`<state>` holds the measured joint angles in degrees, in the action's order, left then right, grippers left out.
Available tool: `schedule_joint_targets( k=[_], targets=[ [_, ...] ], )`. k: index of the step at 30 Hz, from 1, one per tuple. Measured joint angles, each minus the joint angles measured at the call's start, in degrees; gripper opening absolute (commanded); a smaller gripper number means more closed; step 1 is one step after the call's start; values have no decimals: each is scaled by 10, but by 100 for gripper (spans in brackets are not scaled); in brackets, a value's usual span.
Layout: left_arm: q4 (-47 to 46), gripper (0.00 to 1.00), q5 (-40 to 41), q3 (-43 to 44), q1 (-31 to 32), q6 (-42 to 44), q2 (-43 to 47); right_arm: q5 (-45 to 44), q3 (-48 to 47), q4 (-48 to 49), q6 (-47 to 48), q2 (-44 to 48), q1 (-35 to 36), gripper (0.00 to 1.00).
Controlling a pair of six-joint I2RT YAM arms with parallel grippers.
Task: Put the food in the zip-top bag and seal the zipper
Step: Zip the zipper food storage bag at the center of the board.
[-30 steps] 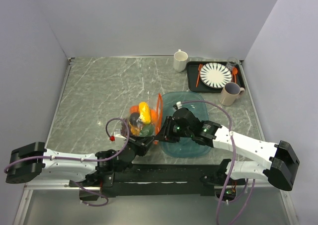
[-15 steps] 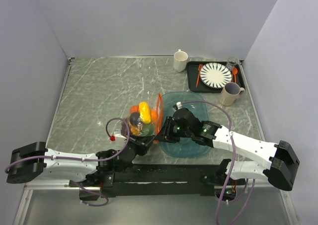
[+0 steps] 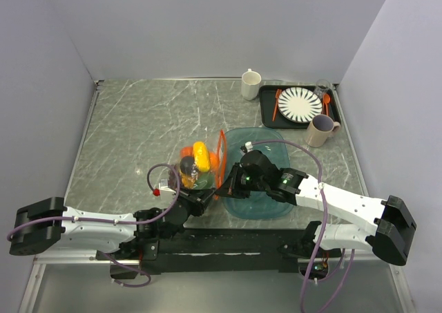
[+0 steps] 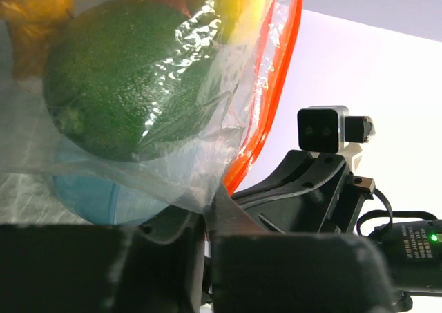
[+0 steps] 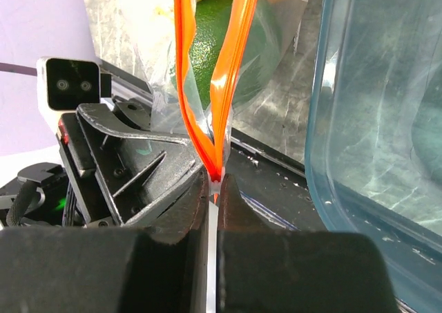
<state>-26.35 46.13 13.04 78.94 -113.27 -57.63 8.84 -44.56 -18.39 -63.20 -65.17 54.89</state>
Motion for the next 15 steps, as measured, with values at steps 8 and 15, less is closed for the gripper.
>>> schedule_joint_targets(
  k=[8, 15],
  targets=[
    [-10, 1, -6, -15, 0, -12, 2, -4, 8, -1, -4, 10, 0, 0],
    [-13, 1, -10, -16, 0, -14, 2, -5, 10, 0, -9, 10, 0, 0]
  ],
)
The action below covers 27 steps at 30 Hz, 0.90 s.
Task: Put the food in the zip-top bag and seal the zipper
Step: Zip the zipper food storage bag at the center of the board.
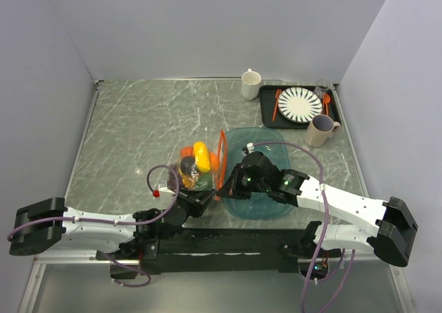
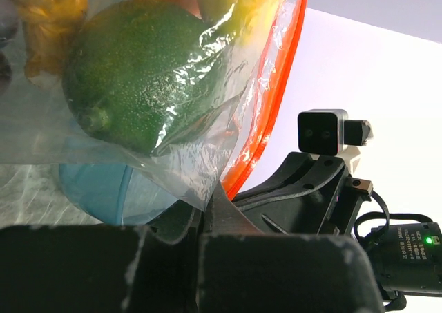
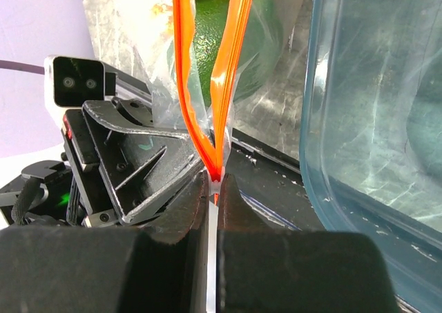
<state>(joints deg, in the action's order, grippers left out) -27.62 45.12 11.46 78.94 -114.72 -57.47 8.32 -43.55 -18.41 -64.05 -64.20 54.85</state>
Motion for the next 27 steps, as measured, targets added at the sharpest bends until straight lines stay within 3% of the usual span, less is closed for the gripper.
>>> schedule_joint_targets(
  k=[11, 27],
  targets=[
    [-24, 1, -17, -9, -5, 1, -2, 24, 0, -5, 9, 0, -29, 0],
    [-140, 1, -74, -28, -26, 33, -78, 32, -29, -44, 42, -28, -47, 0]
  ],
)
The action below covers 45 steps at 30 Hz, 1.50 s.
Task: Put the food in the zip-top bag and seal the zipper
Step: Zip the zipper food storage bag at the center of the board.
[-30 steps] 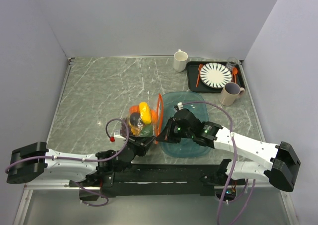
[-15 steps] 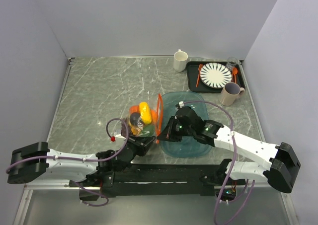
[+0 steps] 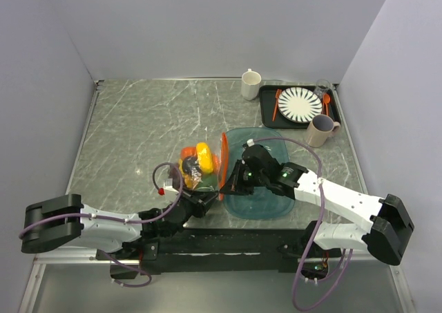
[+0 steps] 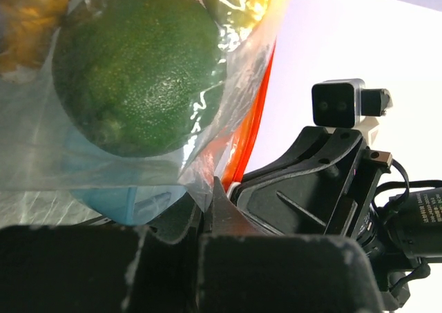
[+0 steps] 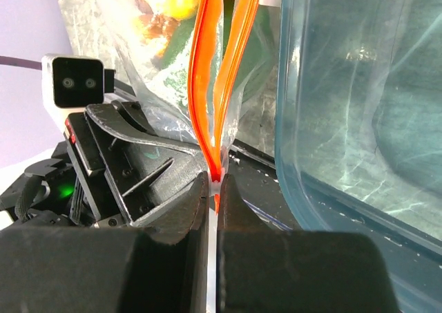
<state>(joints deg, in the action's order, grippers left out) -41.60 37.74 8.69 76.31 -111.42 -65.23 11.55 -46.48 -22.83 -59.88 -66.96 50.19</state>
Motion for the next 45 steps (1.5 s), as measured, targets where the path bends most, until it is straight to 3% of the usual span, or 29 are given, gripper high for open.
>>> schedule_joint_targets(
  k=[16, 30, 45],
  targets=[
    [3, 1, -5, 1, -5, 38, 24, -1, -30, -27, 11, -16, -12, 0],
    [-20, 1, -21, 1, -8, 45, -10, -8, -33, -34, 14, -30, -23, 0],
    [-19, 1, -40, -8, -7, 49, 8, -21, -60, -19, 32, -61, -66, 0]
  ],
)
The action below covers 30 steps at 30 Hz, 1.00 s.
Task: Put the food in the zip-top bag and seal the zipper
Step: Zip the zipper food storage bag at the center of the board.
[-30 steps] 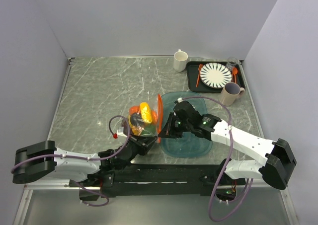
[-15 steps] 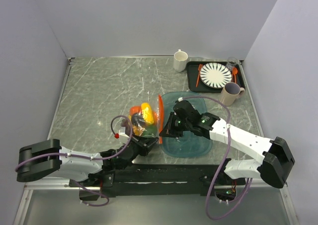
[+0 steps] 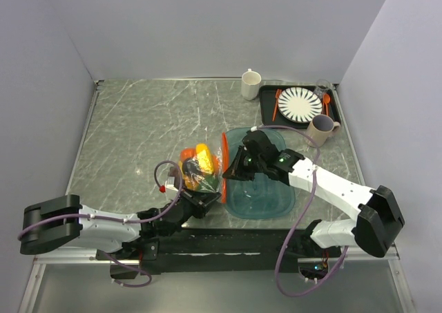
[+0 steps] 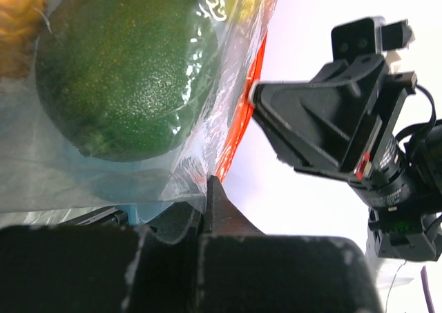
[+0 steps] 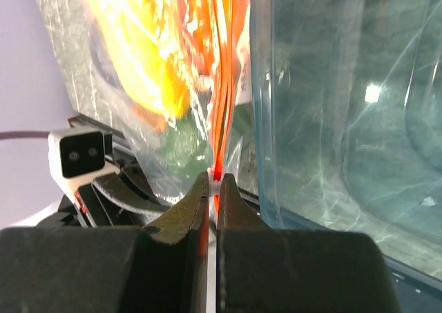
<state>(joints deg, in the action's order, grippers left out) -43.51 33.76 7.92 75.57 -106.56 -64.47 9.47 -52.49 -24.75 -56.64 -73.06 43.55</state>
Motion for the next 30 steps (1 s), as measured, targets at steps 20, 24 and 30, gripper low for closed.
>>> schedule_joint_targets(
  k=[20, 24, 30],
  targets=[
    [51, 1, -10, -15, 4, 7, 77, 35, -45, 19, 37, -50, -80, 0],
    [51, 1, -10, -22, 7, 4, 78, 39, -71, 20, 50, -84, -98, 0],
    [52, 1, -10, -28, 8, 2, 81, 47, -126, 15, 71, -139, -122, 0]
  ],
)
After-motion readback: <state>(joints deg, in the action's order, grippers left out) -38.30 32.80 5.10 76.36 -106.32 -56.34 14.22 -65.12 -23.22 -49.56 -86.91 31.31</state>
